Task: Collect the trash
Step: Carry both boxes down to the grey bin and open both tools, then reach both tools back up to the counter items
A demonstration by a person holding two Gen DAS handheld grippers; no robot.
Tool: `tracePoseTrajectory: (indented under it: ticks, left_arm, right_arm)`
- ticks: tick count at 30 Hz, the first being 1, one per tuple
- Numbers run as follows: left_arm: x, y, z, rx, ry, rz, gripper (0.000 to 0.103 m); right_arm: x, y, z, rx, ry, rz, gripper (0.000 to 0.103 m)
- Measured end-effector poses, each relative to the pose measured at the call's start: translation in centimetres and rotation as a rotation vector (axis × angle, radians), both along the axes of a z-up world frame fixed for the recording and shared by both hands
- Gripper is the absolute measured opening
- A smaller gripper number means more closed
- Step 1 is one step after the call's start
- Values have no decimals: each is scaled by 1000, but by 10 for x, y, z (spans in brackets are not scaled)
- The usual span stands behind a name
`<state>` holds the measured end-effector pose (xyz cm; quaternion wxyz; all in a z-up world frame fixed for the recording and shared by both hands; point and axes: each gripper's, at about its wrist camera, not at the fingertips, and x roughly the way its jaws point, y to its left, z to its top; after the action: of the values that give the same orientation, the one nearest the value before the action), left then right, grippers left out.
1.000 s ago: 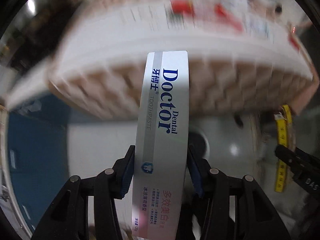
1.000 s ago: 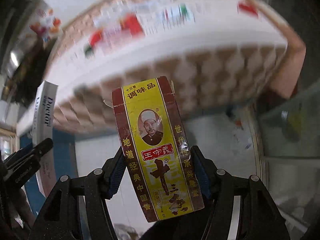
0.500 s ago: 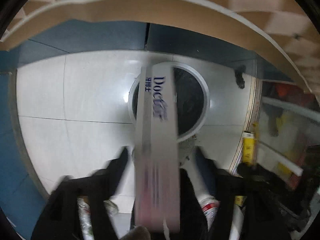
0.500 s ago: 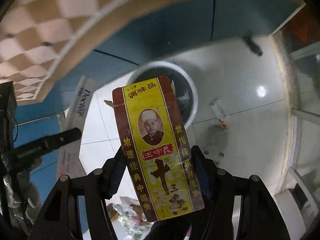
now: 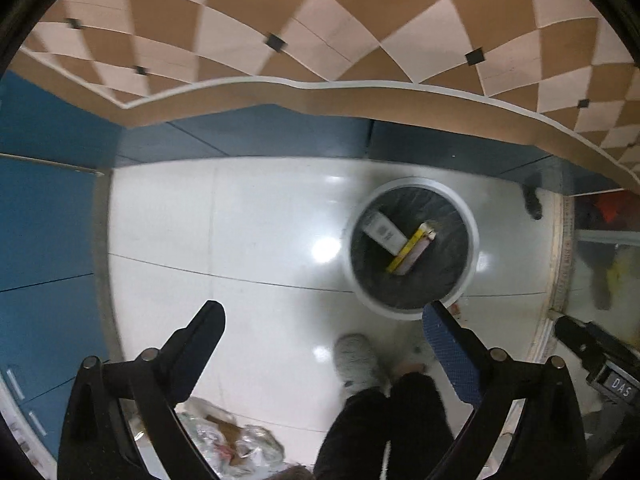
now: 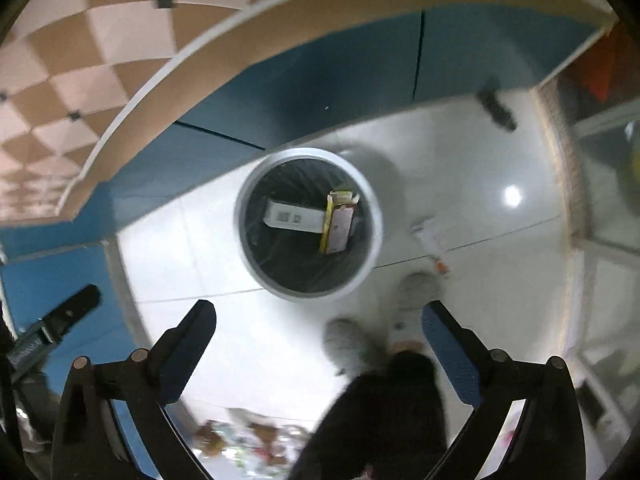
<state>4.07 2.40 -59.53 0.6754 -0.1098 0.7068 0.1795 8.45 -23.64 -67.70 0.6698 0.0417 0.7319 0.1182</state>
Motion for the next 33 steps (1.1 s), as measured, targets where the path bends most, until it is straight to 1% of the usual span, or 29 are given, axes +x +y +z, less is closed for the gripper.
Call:
tracePoseTrajectory:
  ticks: [4,5,7,11,17,18,21,24,27,32,33]
  left_arm:
    - [-16,-8,29,38,-12,-9,101]
    - [-22,-11,41,45,-19,-9,101]
    - [-30,-17,61,32,-37,-12,101]
    - [-47,-31,106,24,-77,-13,101]
    - [-73,-51,169,6,-131,-33,101]
    - [-78,-54,183,8,-139,-44,101]
    - [-90,-62,215,-3,-162,-53,101]
    - [-97,-66,241,-17,-183,-60,101]
    - [-103,-68,267,-14,-218,-67,101]
    - [-106,-65,299,-18,-273,-73,101]
    - [-105,-64,305,-13,-285,-76,101]
  right_arm:
    - [-11,7,37,-102,-58,57,103]
    - [-15,8,47,-121,-70,69,103]
    - [-24,12,71,-145,-87,92,103]
    - [-47,18,129,-140,-111,116,103]
    - [-80,11,226,-136,-207,144,103]
    - [-85,10,235,-137,-223,147,103]
    - [-99,6,279,-139,-260,154,103]
    - [-108,-1,316,-133,-284,155,103]
    - [-119,-4,354,-121,-306,151,103]
    - [-132,-6,402,-95,-359,140,103]
    - [-134,-5,406,-88,-367,133,103]
